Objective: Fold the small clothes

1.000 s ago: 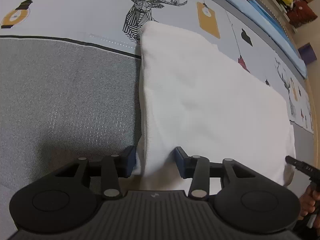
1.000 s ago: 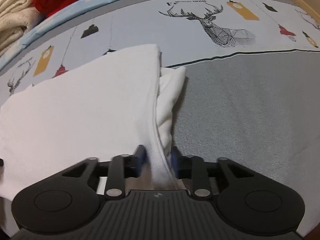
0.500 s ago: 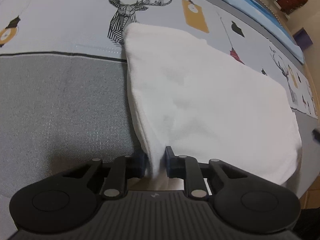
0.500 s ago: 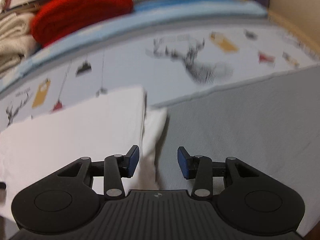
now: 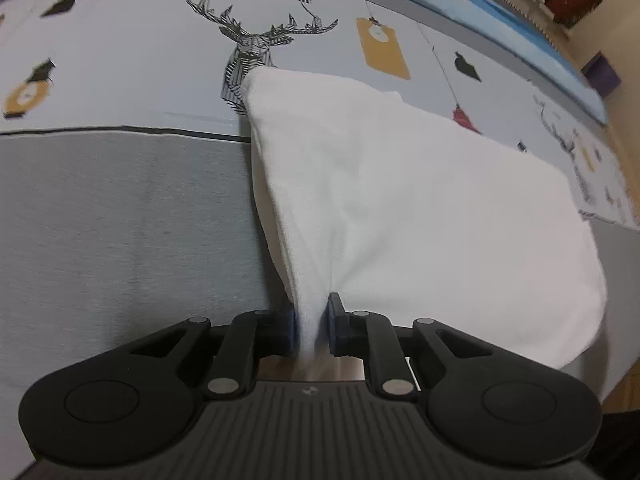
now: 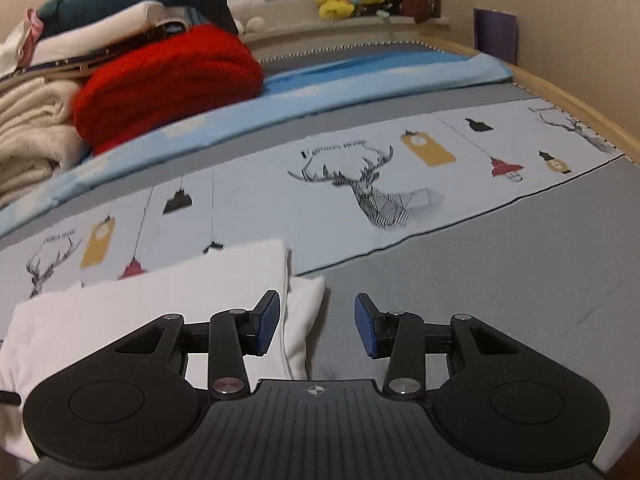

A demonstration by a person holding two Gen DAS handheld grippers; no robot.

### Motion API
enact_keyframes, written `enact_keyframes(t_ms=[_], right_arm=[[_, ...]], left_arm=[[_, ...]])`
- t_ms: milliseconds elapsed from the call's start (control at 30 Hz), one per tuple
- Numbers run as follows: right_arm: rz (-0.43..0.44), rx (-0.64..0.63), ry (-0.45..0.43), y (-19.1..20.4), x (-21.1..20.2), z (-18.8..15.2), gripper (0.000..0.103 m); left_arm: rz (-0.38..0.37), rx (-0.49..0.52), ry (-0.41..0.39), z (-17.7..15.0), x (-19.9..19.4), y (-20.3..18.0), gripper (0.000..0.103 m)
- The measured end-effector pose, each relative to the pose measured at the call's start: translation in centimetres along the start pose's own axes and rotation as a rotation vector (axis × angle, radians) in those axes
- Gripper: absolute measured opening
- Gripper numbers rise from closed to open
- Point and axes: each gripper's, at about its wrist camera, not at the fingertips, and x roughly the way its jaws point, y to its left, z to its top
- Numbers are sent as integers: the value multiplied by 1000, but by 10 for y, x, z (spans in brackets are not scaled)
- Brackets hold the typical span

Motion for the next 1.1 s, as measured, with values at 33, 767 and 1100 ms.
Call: enact_keyframes(t_ms=[33, 767, 1100], right_arm=[[-12, -4, 13, 0, 2, -1, 43], [21, -114, 32, 24, 0, -12, 43], [5, -102, 37, 15, 1, -11, 43]], left_arm=[[27, 9, 1, -1, -3, 0, 16], [135, 36, -99, 10, -43, -25, 15], [-12, 68, -156, 20, -51, -77, 14]])
